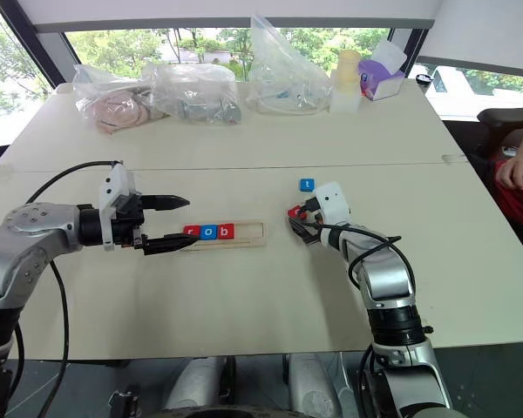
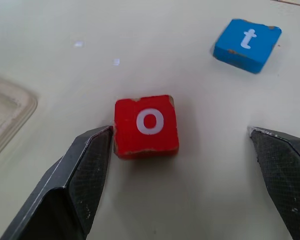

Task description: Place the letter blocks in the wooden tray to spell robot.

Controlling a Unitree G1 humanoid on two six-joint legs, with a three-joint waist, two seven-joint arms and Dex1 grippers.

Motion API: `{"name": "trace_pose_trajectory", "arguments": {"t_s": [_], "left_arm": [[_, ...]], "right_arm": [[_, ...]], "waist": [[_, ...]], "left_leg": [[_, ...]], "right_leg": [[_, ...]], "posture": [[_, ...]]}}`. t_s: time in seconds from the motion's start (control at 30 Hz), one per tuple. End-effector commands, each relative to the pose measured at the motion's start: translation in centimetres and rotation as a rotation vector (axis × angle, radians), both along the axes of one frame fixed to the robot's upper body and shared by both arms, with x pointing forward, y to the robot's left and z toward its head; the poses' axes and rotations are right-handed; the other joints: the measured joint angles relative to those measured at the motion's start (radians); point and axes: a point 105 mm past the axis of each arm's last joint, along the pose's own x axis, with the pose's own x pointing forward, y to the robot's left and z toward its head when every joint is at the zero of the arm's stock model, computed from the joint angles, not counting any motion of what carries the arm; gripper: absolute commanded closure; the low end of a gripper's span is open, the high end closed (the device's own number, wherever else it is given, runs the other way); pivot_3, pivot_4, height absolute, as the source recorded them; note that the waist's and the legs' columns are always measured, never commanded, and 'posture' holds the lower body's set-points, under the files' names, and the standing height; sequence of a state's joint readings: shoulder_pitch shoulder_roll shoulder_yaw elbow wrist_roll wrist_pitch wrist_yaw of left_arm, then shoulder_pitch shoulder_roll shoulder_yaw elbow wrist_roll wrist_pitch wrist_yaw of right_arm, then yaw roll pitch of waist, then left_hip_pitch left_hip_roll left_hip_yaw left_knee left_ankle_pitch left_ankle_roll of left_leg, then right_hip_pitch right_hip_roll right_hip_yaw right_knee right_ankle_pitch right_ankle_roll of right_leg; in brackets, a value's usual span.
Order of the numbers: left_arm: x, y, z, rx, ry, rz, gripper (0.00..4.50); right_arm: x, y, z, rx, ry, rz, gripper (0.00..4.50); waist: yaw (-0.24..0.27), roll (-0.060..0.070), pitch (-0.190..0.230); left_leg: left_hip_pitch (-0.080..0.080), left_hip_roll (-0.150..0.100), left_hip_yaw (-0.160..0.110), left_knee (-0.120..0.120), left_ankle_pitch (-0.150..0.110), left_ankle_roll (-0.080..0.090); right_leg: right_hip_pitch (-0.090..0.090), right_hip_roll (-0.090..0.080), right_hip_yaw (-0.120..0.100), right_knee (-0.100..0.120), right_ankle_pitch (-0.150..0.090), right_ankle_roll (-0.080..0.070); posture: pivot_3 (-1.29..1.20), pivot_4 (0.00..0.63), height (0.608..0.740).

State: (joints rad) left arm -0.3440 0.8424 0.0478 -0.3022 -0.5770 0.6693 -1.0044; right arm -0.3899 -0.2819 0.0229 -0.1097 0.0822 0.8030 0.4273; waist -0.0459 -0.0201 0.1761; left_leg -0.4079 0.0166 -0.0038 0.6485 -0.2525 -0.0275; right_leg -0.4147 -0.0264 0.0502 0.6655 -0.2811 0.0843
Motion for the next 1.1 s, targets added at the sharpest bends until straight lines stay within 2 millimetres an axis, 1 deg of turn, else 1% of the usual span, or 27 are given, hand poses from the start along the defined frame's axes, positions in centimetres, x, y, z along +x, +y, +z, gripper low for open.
{"name": "trace_pose_trajectory", "arguments": {"t_s": [0.03,0.17,0.2,0.33,0.37,0.43,0.5,0.53,0.57,0.67,0.73,0.8,0.87,0.93,0.97,1.07,1.1], "left_arm": [[-0.2,0.0,0.4,0.016,-0.044,-0.001,0.00],[-0.2,-0.1,0.4,0.011,-0.048,0.006,0.00],[-0.2,-0.1,0.4,0.006,-0.047,0.004,0.00],[-0.4,-0.4,0.4,-0.007,-0.046,-0.002,0.00],[-0.4,-0.5,0.4,-0.002,-0.049,-0.005,0.00],[-0.4,-0.5,0.4,0.011,-0.061,-0.010,0.00],[-0.3,-0.6,0.4,0.021,-0.072,-0.013,0.00],[-0.2,-0.7,0.4,0.027,-0.078,-0.017,0.00],[-0.2,-1.0,0.4,0.026,-0.083,-0.027,0.00],[0.0,-1.7,0.5,0.021,-0.098,-0.050,0.00],[0.3,-2.1,0.6,0.021,-0.108,-0.064,0.00],[0.5,-2.3,0.7,0.017,-0.114,-0.072,0.00],[0.8,-2.4,0.7,0.015,-0.116,-0.077,0.00],[1.0,-2.5,0.6,0.017,-0.117,-0.082,0.00],[1.0,-2.5,0.6,0.018,-0.116,-0.085,0.00],[0.9,-2.5,0.5,0.019,-0.112,-0.095,0.00],[0.9,-2.5,0.5,0.020,-0.110,-0.097,0.00]], "right_arm": [[-0.1,0.5,-0.2,-0.004,-0.015,0.026,0.91],[0.0,0.2,-0.3,-0.011,-0.022,0.011,2.93],[0.2,-0.1,-0.1,-0.005,-0.033,-0.015,3.35],[0.4,-0.9,0.7,0.005,-0.073,-0.072,3.35],[0.3,-1.4,1.2,0.004,-0.091,-0.121,3.35],[-0.3,-2.5,1.9,0.002,-0.111,-0.225,3.35],[-1.3,-2.8,2.1,-0.005,-0.109,-0.302,3.35],[-2.0,-2.7,1.9,0.010,-0.093,-0.331,3.35],[-3.1,-2.0,1.5,0.009,-0.072,-0.336,3.35],[-5.2,-0.8,0.5,0.008,-0.001,-0.355,3.35],[-5.9,-0.4,-0.1,-0.001,0.043,-0.369,3.35],[-6.0,-0.7,-0.3,-0.006,0.068,-0.395,3.35],[-6.1,-0.8,-1.1,0.012,0.119,-0.417,3.35],[-6.2,-0.6,-1.5,0.028,0.140,-0.418,2.30],[-6.2,-0.5,-1.6,0.034,0.145,-0.418,1.93],[-6.1,-0.6,-1.3,0.051,0.145,-0.418,0.37],[-6.1,-0.7,-1.2,0.062,0.142,-0.420,0.04]], "waist": [[-0.001,0.000,0.000],[0.001,0.000,0.000],[0.001,0.000,0.000],[0.002,0.000,0.000],[0.002,0.000,0.000],[0.004,0.000,0.000],[0.006,0.000,0.000],[0.006,0.000,0.000],[0.005,0.000,0.000],[0.004,0.000,0.000],[0.002,0.000,0.000],[0.001,0.000,0.000],[0.002,0.000,0.000],[0.002,-0.001,-0.001],[0.002,-0.001,-0.001],[0.002,-0.002,-0.001],[0.004,-0.002,-0.001]], "left_leg": [[0.000,0.000,0.000,0.000,0.000,0.000],[0.000,0.000,0.000,0.000,0.000,0.000],[0.000,0.000,0.000,0.000,0.000,0.000],[0.000,0.000,-0.001,0.000,0.000,0.000],[0.000,0.000,-0.001,0.000,0.000,0.000],[0.000,0.000,-0.001,0.000,0.000,0.000],[-0.001,0.000,-0.002,0.000,0.000,0.000],[-0.001,0.000,-0.002,0.000,0.000,0.000],[-0.001,0.000,-0.002,0.000,0.000,0.000],[-0.001,0.000,-0.002,-0.001,0.000,0.000],[-0.001,0.000,-0.002,-0.001,0.000,0.000],[0.000,0.000,-0.001,0.000,0.000,-0.001],[0.000,0.000,-0.001,0.000,0.001,-0.001],[0.001,0.000,-0.002,0.000,0.001,-0.001],[0.001,0.000,-0.002,0.000,0.001,-0.001],[0.001,0.000,-0.002,0.000,0.001,-0.001],[0.001,0.000,-0.002,0.000,0.001,-0.001]], "right_leg": [[0.000,0.000,0.000,0.000,0.000,0.000],[0.000,0.000,0.000,0.000,0.000,0.000],[0.000,0.000,0.000,0.000,0.000,0.000],[0.000,0.000,0.000,0.000,0.000,0.000],[0.000,0.000,0.000,0.000,0.000,0.000],[0.000,0.000,0.000,0.000,0.000,0.000],[0.000,-0.001,0.000,0.000,0.000,0.000],[0.000,-0.001,0.000,0.000,0.000,0.000],[0.000,-0.001,0.000,0.000,0.000,0.000],[0.000,-0.001,0.000,0.000,0.000,0.000],[0.000,-0.001,0.000,0.000,0.000,0.000],[0.000,0.000,0.000,0.000,0.000,0.000],[0.001,0.000,0.000,0.000,0.000,0.000],[0.001,0.000,0.000,0.000,0.000,0.000],[0.002,0.000,0.000,0.000,0.000,0.000],[0.002,0.000,0.000,-0.001,0.000,0.000],[0.002,0.000,0.000,-0.001,0.000,0.000]], "posture": [[0.00,0.150,0.735],[0.00,0.150,0.735],[0.00,0.150,0.735],[0.00,0.150,0.735],[0.00,0.150,0.735],[0.00,0.150,0.735],[0.00,0.150,0.735],[0.00,0.150,0.735],[0.00,0.150,0.735],[0.00,0.150,0.735],[0.00,0.150,0.735],[0.00,0.150,0.735],[0.00,0.150,0.735],[0.00,0.150,0.735],[0.00,0.150,0.735],[0.00,0.150,0.735],[0.00,0.150,0.735]]}}
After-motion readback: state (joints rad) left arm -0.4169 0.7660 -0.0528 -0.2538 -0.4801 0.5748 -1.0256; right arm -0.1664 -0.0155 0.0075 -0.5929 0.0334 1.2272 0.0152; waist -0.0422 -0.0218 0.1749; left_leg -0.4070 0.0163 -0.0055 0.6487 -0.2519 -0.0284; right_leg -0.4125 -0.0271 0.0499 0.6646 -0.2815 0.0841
